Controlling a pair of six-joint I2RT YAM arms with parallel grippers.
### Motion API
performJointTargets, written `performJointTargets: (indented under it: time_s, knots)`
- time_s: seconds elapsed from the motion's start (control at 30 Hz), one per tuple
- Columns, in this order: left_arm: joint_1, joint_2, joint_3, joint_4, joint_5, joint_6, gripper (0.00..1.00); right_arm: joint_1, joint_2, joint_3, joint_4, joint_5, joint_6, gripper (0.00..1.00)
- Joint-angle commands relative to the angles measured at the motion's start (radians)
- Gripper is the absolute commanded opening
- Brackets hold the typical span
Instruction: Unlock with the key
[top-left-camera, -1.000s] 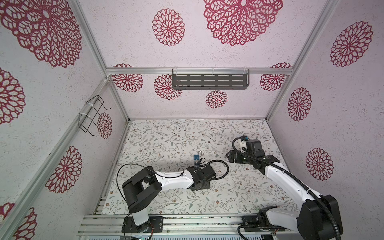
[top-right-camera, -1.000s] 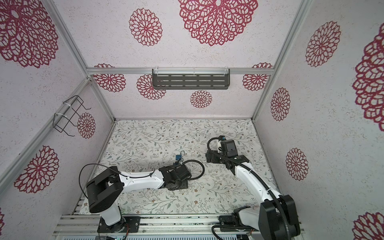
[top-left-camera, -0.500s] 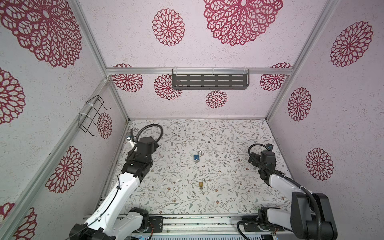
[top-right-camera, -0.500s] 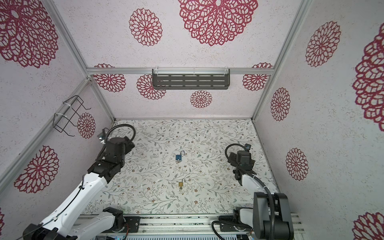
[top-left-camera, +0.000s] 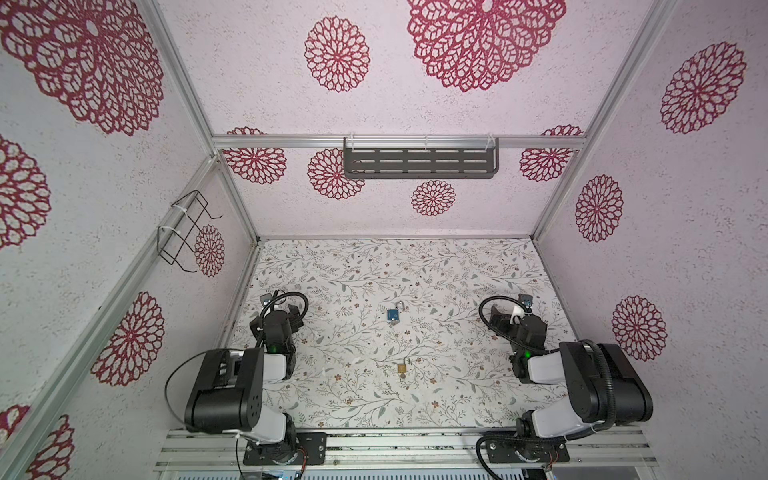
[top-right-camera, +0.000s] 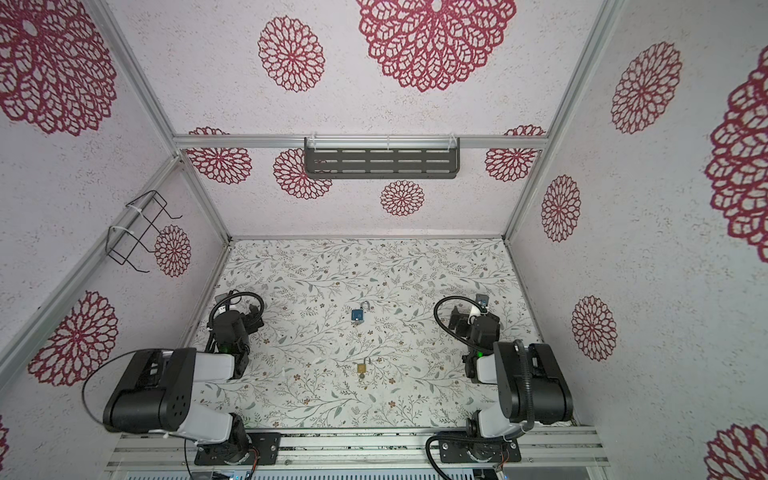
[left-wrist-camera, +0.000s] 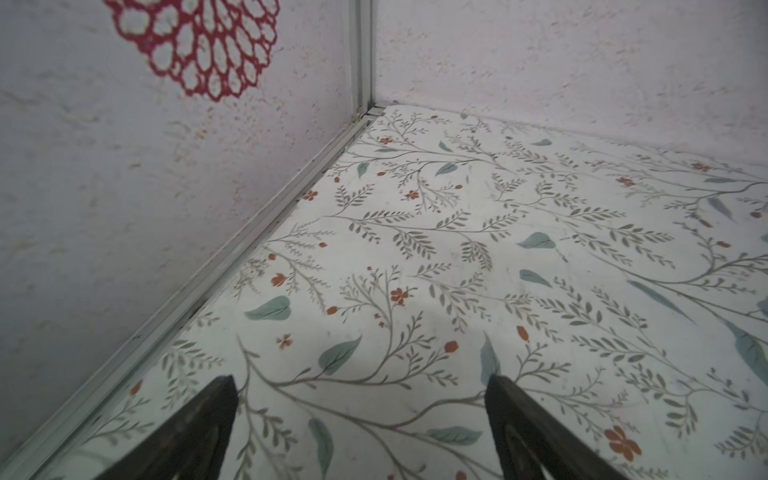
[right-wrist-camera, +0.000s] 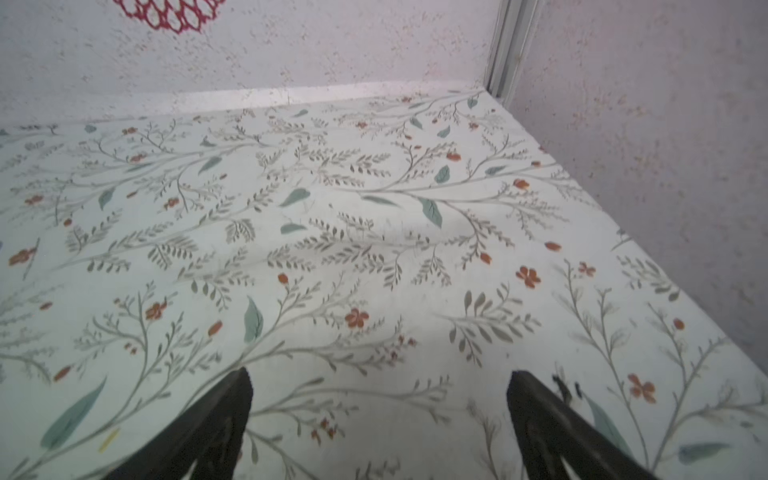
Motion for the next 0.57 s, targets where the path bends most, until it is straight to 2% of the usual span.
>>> performJointTargets:
  time_s: [0.0, 0.03, 0.1, 0.53]
  knots:
    - [0.012, -0.025, 0.071, 0.051, 0.006, 0.012, 0.97, 0.026, 0.004, 0.041, 0.12, 0.061, -0.037, 0.99]
    - [0.023, -0.019, 0.109, -0.008, -0.023, -0.008, 0.97, 0.029, 0.005, 0.037, 0.139, 0.065, -0.039, 0.99]
    - [0.023, -0.002, 0.081, 0.077, -0.03, 0.0, 0.97, 0.033, 0.005, 0.029, 0.15, 0.056, -0.044, 0.99]
    - [0.018, -0.005, 0.086, 0.066, -0.006, 0.011, 0.98, 0.028, 0.002, 0.036, 0.133, 0.041, -0.041, 0.99]
